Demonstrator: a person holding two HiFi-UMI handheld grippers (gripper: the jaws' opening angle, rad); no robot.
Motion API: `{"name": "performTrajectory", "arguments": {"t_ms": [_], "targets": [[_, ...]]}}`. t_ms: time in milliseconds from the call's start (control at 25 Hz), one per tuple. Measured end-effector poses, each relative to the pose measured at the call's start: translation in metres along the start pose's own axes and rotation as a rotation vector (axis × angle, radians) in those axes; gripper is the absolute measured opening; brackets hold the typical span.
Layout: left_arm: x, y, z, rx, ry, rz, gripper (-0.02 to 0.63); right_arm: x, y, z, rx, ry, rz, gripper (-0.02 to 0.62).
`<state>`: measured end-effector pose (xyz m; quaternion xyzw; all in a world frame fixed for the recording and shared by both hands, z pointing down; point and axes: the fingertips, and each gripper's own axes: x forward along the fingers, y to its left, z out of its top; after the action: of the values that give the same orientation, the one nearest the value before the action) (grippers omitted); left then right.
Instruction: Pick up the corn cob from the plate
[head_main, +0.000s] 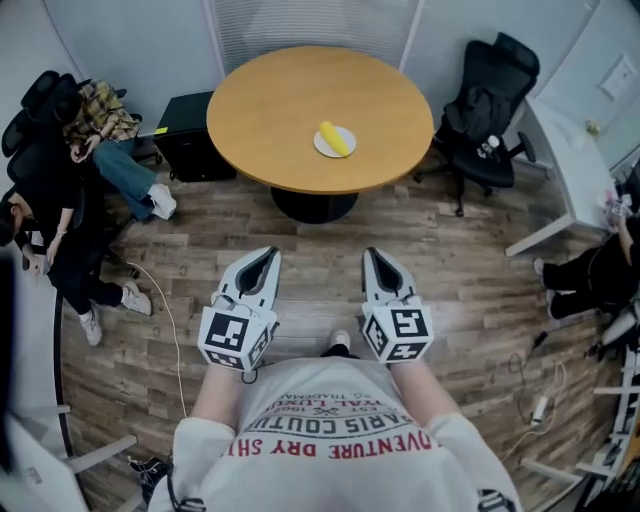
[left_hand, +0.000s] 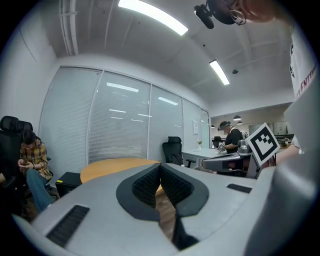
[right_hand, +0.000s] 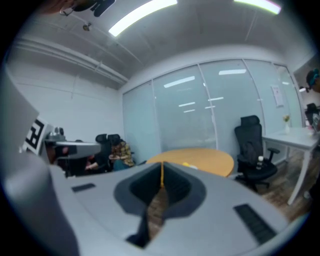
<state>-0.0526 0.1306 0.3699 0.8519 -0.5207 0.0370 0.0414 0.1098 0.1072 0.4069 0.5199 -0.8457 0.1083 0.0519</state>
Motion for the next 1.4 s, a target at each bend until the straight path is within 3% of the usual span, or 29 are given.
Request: {"name": "performTrajectory", "arguments": {"t_ms": [320,600,880,1400], "targets": [[0.091,-0.018,0.006,-0.019,-0.01,0.06,0.033,0.044,-0.09,0.016,-0.037,0.024,0.043,0.031],[0.139,-0.002,-0.005,-0.038,0.033,0.08,0.033,0.092,-0.122,0.009,0.001,0.072,0.067,0.031],[0.203,0.053,-0.013,-0.053,0.042,0.053,0.033,0.169,-0.135,0.012,0.001,0.094,0.051,0.031],[0.353,0.203,0.012,-0.058,0.036,-0.031,0.034,0.351,-0.158,0.053,-0.002,0.121,-0.027,0.031]]}}
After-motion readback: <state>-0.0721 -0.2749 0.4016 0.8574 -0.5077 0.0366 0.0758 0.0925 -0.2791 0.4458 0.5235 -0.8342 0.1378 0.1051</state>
